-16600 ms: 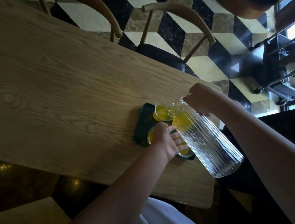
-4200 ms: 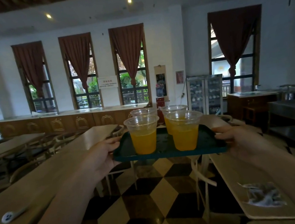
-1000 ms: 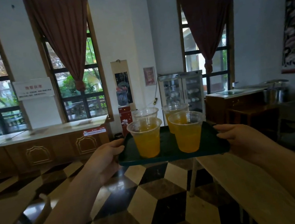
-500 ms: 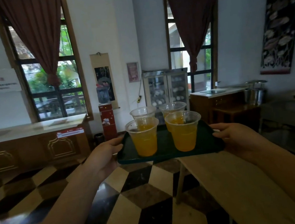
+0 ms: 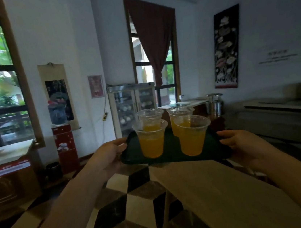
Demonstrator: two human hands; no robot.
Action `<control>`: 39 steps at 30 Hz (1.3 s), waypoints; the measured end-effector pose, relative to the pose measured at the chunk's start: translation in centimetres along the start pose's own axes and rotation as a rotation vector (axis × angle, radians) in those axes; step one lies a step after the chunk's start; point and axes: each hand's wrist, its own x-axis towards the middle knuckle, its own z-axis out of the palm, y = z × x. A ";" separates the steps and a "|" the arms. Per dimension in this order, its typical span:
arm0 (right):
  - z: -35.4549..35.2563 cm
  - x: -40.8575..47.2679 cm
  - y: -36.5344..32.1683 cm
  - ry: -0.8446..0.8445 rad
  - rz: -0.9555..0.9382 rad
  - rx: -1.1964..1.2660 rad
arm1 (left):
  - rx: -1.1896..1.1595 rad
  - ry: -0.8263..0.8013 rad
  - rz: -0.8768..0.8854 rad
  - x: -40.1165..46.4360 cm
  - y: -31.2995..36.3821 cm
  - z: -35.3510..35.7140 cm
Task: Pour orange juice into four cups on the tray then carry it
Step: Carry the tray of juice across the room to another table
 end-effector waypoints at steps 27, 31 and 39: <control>-3.5 22.6 -7.2 0.364 -0.012 0.034 | -0.086 -0.437 -0.120 34.8 4.5 13.9; -5.1 26.6 -8.8 0.372 -0.036 0.077 | -0.126 -0.487 -0.097 39.1 5.3 17.2; -7.8 33.5 -10.6 0.469 -0.070 0.071 | -0.154 -0.589 -0.091 47.0 6.1 24.2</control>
